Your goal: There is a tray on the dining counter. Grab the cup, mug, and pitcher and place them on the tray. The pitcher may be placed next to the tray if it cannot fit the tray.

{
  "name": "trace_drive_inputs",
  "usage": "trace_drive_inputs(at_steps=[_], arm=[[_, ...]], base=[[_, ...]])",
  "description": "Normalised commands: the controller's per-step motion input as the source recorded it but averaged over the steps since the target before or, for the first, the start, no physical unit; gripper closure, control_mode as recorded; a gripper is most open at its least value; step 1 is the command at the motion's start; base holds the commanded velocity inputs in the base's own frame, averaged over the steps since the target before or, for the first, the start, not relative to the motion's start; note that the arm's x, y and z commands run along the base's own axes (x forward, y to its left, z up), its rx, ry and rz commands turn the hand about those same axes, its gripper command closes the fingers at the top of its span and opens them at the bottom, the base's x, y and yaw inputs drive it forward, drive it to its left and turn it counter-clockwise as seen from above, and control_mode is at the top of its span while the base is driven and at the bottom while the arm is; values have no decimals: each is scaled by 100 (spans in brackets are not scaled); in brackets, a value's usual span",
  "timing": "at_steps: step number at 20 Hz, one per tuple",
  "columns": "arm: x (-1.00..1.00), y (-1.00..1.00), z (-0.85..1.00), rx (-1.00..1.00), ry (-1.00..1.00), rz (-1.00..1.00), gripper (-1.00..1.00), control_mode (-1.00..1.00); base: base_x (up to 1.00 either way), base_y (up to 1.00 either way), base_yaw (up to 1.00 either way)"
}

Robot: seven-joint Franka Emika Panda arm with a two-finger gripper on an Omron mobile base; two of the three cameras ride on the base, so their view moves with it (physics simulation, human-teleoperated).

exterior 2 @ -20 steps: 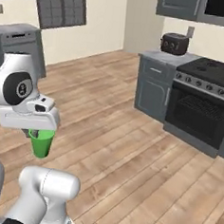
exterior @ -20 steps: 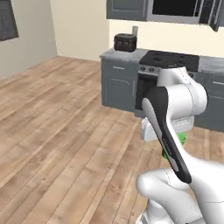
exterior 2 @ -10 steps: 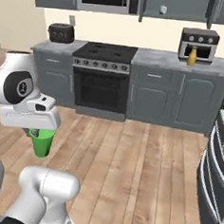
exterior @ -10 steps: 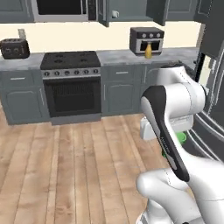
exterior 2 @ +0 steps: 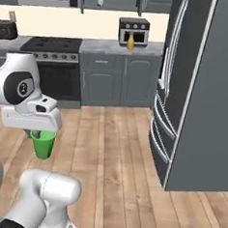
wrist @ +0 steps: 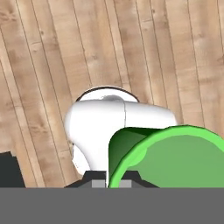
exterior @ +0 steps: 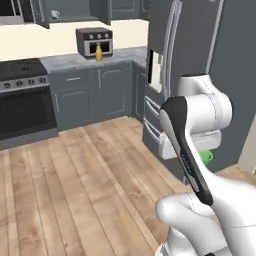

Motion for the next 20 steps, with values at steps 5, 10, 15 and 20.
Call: trace_drive_inputs(at_steps=[5, 10, 15, 20], arm=[[0, 0, 0, 0, 0, 0, 100, 100], [0, 0, 0, 0, 0, 0, 100, 100], [0, 0, 0, 0, 0, 0, 100, 100], [0, 0, 0, 0, 0, 0, 100, 100]], base=[[-100, -16, -13], [-100, -92, 2], [-100, -81, 26], [-100, -46, 33]])
